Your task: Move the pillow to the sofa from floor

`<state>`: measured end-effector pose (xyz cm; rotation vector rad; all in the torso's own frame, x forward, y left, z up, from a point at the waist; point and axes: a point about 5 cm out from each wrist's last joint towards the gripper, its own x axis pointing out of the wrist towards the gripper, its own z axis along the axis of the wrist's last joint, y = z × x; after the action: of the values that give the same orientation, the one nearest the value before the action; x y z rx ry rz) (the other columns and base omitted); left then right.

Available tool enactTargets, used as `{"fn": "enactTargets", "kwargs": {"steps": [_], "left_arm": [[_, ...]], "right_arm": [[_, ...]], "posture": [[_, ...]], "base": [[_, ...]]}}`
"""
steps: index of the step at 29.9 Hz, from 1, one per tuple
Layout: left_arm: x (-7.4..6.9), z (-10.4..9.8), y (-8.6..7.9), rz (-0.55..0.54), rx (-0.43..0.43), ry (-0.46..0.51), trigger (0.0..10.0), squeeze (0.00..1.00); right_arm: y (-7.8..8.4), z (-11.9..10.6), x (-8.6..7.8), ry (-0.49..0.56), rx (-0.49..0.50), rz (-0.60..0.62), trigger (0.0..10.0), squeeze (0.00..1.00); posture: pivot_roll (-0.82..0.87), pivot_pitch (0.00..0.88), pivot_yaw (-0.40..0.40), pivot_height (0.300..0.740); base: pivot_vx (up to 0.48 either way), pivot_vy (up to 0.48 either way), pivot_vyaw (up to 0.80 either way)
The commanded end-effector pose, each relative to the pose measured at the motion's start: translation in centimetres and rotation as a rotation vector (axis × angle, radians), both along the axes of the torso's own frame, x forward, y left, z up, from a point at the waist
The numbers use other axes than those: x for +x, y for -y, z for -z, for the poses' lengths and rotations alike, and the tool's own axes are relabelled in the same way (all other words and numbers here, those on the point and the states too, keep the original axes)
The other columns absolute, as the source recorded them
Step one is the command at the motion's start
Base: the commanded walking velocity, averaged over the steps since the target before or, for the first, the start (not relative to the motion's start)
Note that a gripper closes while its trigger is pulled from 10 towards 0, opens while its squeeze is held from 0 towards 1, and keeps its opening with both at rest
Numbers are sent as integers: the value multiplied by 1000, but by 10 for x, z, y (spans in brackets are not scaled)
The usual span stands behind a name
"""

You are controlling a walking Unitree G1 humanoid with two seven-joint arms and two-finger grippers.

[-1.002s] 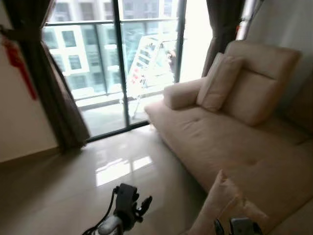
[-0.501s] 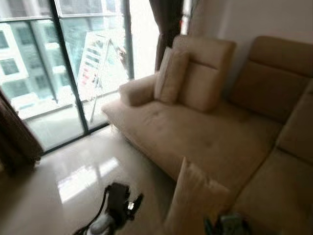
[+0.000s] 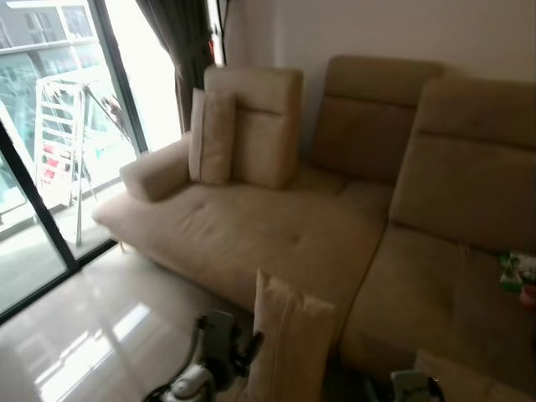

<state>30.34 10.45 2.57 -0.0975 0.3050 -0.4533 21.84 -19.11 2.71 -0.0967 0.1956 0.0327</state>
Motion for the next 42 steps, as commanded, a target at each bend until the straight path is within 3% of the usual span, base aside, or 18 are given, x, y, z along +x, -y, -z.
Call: {"fn": "enactTargets", "kwargs": {"steps": [1, 16, 23, 28, 42], "left_arm": [[-2, 4, -6, -19, 6, -22, 10000, 0], [-1, 3, -6, -18, 0, -18, 10000, 0], [-1, 2, -6, -26, -16, -13, 10000, 0], [3, -6, -8, -79, -108, 30, 10000, 0], [1, -4, -5, -72, -112, 15, 10000, 0]], "right_arm": [[-5, 5, -4, -20, 11, -8, 10000, 0], [-8, 3, 1, 1, 2, -8, 10000, 0], [-8, -3, 4, 46, -64, -25, 10000, 0], [-9, -22, 11, 187, -127, -37, 10000, 0], [-10, -19, 9, 185, -113, -54, 10000, 0]], "posture": [[-21, 0, 76, 740], [-14, 0, 77, 740], [-10, 0, 73, 740], [-1, 0, 61, 740], [-5, 0, 57, 740]], "base": [[0, 0, -763], [0, 0, -763], [0, 0, 0], [0, 0, 0], [0, 125, 0]]}}
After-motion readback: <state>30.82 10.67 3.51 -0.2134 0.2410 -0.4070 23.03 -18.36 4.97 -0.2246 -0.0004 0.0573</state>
